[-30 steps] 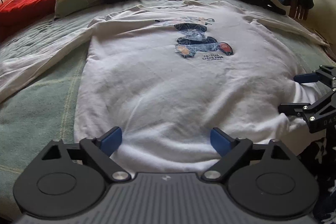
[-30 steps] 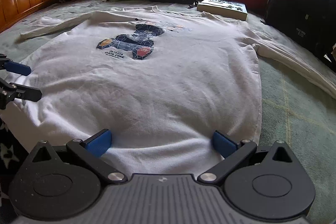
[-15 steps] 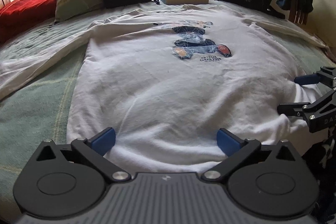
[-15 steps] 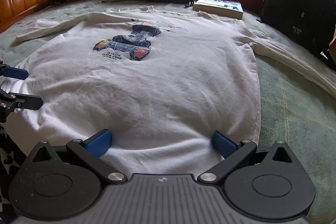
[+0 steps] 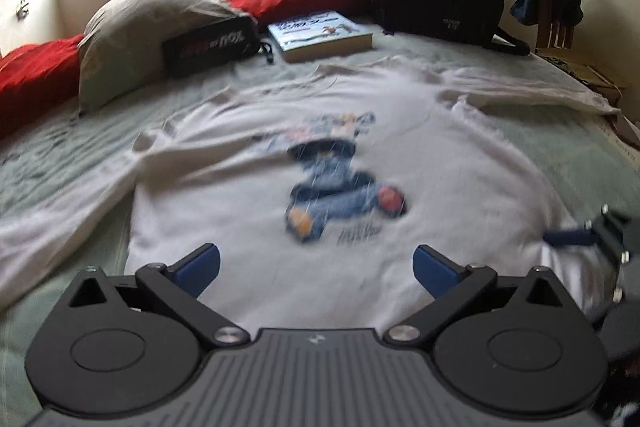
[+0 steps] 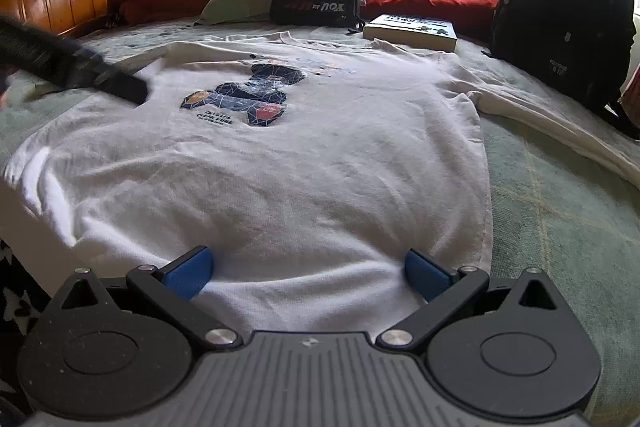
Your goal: Fold clothes
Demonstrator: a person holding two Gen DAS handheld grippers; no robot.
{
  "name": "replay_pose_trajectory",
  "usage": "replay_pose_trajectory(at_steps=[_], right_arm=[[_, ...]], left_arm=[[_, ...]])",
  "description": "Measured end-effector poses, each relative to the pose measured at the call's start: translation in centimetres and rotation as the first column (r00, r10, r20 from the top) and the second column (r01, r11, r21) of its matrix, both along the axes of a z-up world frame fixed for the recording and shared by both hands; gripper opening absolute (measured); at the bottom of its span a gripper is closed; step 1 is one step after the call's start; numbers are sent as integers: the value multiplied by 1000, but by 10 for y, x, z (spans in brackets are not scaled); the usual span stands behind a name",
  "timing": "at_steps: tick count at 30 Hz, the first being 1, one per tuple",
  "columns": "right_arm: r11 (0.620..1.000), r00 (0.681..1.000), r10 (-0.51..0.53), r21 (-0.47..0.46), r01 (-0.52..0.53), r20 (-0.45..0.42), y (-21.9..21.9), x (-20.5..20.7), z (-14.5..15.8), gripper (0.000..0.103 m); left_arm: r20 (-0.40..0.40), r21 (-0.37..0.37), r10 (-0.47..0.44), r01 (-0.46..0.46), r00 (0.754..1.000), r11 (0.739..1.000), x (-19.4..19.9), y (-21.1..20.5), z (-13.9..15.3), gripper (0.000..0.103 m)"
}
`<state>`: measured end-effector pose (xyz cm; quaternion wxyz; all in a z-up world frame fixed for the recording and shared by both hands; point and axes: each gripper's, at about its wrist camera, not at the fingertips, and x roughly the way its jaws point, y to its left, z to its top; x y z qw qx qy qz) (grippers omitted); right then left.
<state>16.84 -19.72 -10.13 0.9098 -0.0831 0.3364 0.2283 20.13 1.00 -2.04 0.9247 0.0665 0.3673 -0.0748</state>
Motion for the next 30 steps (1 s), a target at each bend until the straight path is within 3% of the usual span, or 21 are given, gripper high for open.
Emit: replay_pose_trajectory(at_steps=[4,8,14,16,19,24,26,30], right_arm=[[1000,1000,15,16,-15,10,-6,-4,1,103],[998,1000,13,55,-14,8,-12,-3,3,103],[998,1000,-11,60,13,-27,-15,14,26,103],[998,1000,-4,57,5,-27,-16,31,42,103],[999,999,-29,40,31,-35,-17,77,68,103],[980,980,-174,77,182,-99,-28,186,96,103],[953,956,-246,139,268,-159,-39,231,95,103],[892,893,-278,250,377,-354,-56,310,68,103]], left_arm=[[39,-11,0,1,999,1000,20,-11,13,102],[47,-59,23,-20,999,998,51,-5,2,102],[-118,-44,121,-127,986,991,110,24,-53,101],[-107,-78,112,-120,988,990,117,33,-53,101],[-46,-113,72,-77,996,991,123,42,-42,102],[-81,-144,16,-28,997,989,130,53,-56,102],[-70,-160,-18,7,997,987,125,57,-66,102],[-47,-184,-20,11,999,983,124,63,-62,102]])
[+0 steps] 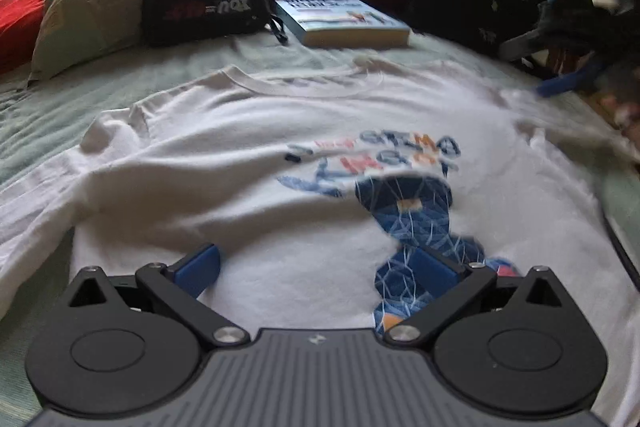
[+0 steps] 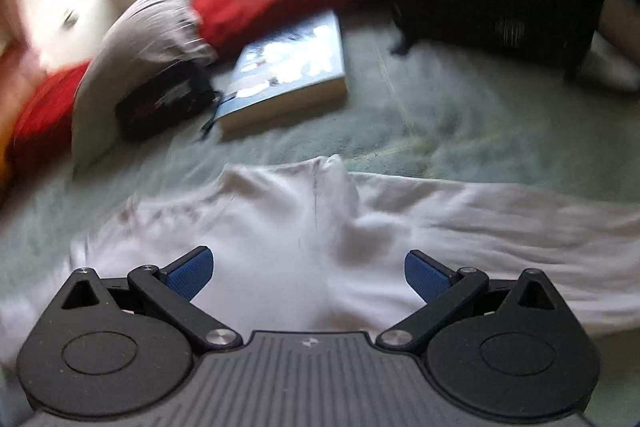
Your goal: Fold clothes
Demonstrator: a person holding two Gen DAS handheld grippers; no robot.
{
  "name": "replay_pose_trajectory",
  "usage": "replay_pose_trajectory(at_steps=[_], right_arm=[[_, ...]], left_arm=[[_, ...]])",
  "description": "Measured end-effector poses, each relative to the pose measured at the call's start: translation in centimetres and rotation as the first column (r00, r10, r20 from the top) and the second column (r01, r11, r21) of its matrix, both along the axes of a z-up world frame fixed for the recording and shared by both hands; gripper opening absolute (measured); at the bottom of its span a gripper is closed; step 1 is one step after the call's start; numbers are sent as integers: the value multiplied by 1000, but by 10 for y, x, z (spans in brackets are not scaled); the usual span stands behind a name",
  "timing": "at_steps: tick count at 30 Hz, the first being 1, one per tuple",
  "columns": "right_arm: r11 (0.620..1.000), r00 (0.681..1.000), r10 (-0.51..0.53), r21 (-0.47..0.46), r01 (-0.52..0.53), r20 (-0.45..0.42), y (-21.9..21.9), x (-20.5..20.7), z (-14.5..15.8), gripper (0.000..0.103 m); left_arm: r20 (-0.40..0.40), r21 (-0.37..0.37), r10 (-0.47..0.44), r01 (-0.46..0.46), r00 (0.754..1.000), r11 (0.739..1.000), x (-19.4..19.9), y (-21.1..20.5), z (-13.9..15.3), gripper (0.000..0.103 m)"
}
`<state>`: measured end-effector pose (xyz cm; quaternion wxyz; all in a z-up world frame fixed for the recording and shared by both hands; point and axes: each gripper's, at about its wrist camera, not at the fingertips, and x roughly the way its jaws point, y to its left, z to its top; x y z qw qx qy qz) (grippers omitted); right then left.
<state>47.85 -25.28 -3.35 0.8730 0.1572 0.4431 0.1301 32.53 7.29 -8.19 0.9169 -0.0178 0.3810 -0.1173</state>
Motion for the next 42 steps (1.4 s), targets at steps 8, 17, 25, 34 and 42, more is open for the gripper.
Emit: replay_pose_trajectory(at_steps=[8,17,25,34,42], right_arm=[[986,986,-164,-26,165,40,-26,61,-53,103],[997,998,-60,-48,61,20,0,31,-15,103],[1000,999,-16,-16,16,41,25,70,-45,103],[998,998,0,-59,4,64,-2,51,-4,103],[999,999,-34,-12,33,-28,-68,-20,-37,103]], left_arm=[[-5,-39,13,-13,1000,999,5,9,-4,102],[6,-6,35,-35,999,999,1,9,-1,102],[1,-12,37,-37,999,999,2,9,-1,102],[19,14,32,-32,999,999,-4,6,4,102],[64,39,-7,5,998,999,-13,-3,13,102]])
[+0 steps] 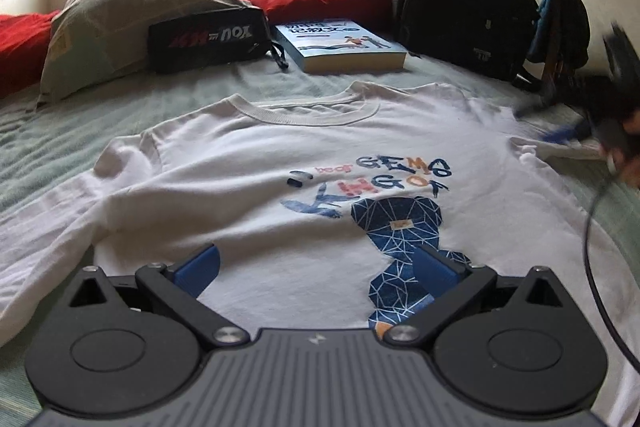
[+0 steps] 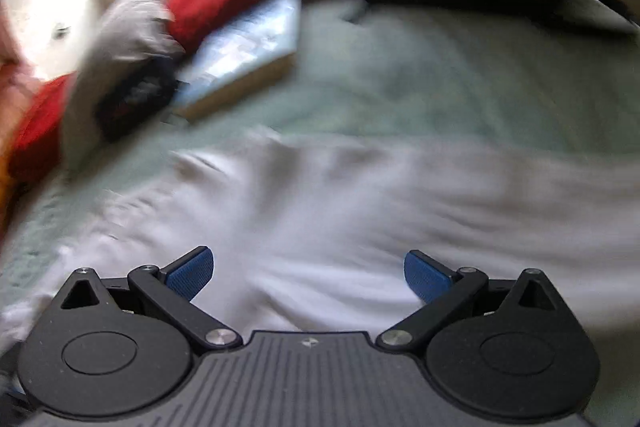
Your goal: Fold clothes
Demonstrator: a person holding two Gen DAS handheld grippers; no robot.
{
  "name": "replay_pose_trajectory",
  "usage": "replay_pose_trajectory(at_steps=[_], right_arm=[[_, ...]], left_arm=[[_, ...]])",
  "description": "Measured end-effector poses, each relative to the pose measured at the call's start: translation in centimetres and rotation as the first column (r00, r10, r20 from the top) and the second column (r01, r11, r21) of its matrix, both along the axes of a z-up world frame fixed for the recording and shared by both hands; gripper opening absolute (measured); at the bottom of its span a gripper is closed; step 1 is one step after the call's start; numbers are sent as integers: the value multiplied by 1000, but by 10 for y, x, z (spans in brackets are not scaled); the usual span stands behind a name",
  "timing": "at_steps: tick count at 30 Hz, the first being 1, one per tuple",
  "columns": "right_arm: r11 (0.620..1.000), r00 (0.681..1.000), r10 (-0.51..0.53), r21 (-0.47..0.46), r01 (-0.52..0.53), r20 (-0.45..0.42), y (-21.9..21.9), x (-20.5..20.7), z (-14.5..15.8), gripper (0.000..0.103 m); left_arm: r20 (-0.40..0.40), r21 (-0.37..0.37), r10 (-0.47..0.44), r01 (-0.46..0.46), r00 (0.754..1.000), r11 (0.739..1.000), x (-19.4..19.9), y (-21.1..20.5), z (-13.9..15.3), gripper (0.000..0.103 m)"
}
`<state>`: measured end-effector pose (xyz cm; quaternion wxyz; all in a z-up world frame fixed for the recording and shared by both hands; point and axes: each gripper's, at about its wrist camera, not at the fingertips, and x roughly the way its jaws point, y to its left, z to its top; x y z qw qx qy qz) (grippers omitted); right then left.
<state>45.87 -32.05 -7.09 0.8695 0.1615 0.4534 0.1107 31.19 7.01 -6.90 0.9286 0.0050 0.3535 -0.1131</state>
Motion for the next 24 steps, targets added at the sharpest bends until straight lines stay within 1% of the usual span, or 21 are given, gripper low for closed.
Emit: replay_pose_trajectory(at_steps=[2,4,5,8,9,10,12,13,16,17,19,21,22,24], right_arm=[[999,998,-40,-13,41,58,-18,-12,0,103],[986,987,-149,-66,153,62,-26,-19,10,103],[983,983,-168,-69,172,68,-28,-21,15,103],[990,988,-131,-42,135,88,-23,-24,23,103],[990,989,-118,-64,124,87,-18,-23,22,103],[988,991,-108,-105,116,75,-13,-22,17,103],[972,995,-93,-214,99,38,-6,-23,2,103],[965,996,-76,-250,84,40,-3,-26,-1,103],[955,997,-57,-289,72,61,-6,-41,7,103],[956,995,-79,-279,94,63,-12,-42,14,103],[941,984,-138,-295,166,112,-30,-40,25,103],[901,965,-225,-350,258,132,-50,-30,27,103],[885,959,-258,-369,284,119,-61,-22,23,103],[872,950,-301,-382,307,76,-82,-8,6,103]], left_arm=[[2,5,0,0,1000,1000,0,-1,0,102],[4,5,-1,1,1000,1000,-1,0,1,102],[5,3,-3,3,1000,1000,-1,0,1,102],[0,3,-3,3,1000,1000,0,0,-1,102],[-3,6,-2,2,1000,1000,0,0,-1,102],[-6,9,-1,1,1000,1000,1,-1,-2,102],[-10,12,1,-1,1000,1000,2,-1,-3,102],[-12,13,2,-2,1000,1000,2,-1,-3,102],[-15,15,6,-5,1000,1000,2,0,-4,102],[-14,14,6,-6,1000,1000,2,0,-4,102],[-13,13,6,-6,1000,1000,2,0,-4,102],[-14,16,7,-7,1000,1000,2,0,-4,102],[-14,17,8,-8,1000,1000,3,0,-5,102],[-18,18,9,-9,1000,1000,4,0,-5,102]])
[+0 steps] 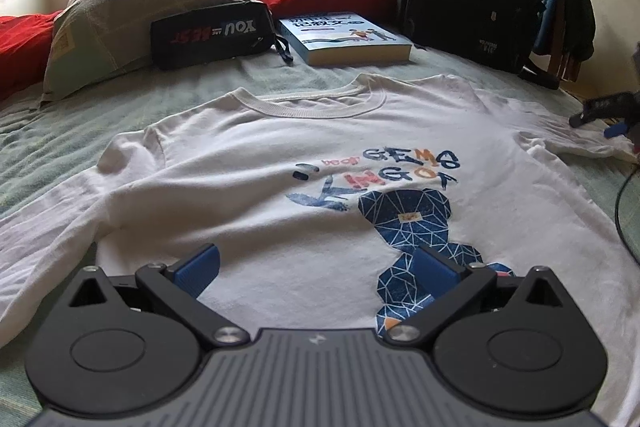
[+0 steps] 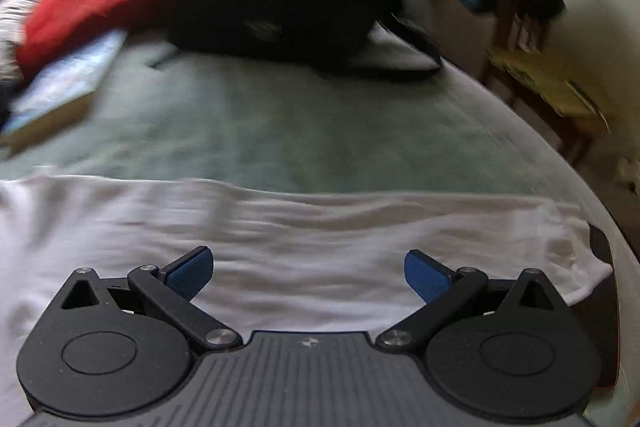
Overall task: Fold clothes
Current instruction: 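Hold the left gripper over the shirt while the right gripper smooths the sleeve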
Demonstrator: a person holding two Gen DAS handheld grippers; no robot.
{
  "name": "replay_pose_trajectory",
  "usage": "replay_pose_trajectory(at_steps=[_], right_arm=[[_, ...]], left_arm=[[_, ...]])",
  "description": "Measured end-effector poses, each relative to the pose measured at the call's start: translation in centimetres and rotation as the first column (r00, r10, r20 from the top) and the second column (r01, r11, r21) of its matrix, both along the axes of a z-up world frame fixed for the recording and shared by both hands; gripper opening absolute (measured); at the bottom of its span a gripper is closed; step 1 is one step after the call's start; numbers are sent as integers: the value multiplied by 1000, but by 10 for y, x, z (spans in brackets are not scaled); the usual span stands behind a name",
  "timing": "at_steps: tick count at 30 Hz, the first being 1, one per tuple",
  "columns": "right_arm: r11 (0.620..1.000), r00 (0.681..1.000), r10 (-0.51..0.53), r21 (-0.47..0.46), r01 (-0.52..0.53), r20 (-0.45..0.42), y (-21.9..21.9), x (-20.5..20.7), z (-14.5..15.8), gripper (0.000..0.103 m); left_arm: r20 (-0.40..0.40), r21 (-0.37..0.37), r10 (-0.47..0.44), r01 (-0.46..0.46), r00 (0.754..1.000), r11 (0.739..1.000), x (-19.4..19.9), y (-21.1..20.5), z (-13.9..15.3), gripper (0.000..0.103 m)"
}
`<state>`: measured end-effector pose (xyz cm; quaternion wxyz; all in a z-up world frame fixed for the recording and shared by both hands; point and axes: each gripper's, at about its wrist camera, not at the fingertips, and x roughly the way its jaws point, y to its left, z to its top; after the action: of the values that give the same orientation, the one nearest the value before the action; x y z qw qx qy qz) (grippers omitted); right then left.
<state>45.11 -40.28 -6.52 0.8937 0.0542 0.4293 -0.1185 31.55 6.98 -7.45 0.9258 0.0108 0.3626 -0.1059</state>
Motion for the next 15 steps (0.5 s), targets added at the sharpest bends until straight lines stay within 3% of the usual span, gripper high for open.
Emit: replay_pose_trajectory(at_steps=[3,9,12,15], right_arm=[[999,999,-38,25,38,5,-27,13,-20,103],[988,990,-134,82,130,37,-65,29,-13,103],[988,993,-95,129,85,71,-57,6,6,103],[980,994,9,195,-30,107,-45,-28,13,103]], left_arm=[[-8,2,4,-4,1000,1000,3,-1,-2,102],[-27,17,12,-12,1000,1000,6,-2,-7,102],[-19,8,7,-7,1000,1000,5,-1,-5,102],[-12,9,0,0,1000,1000,3,-2,-4,102]])
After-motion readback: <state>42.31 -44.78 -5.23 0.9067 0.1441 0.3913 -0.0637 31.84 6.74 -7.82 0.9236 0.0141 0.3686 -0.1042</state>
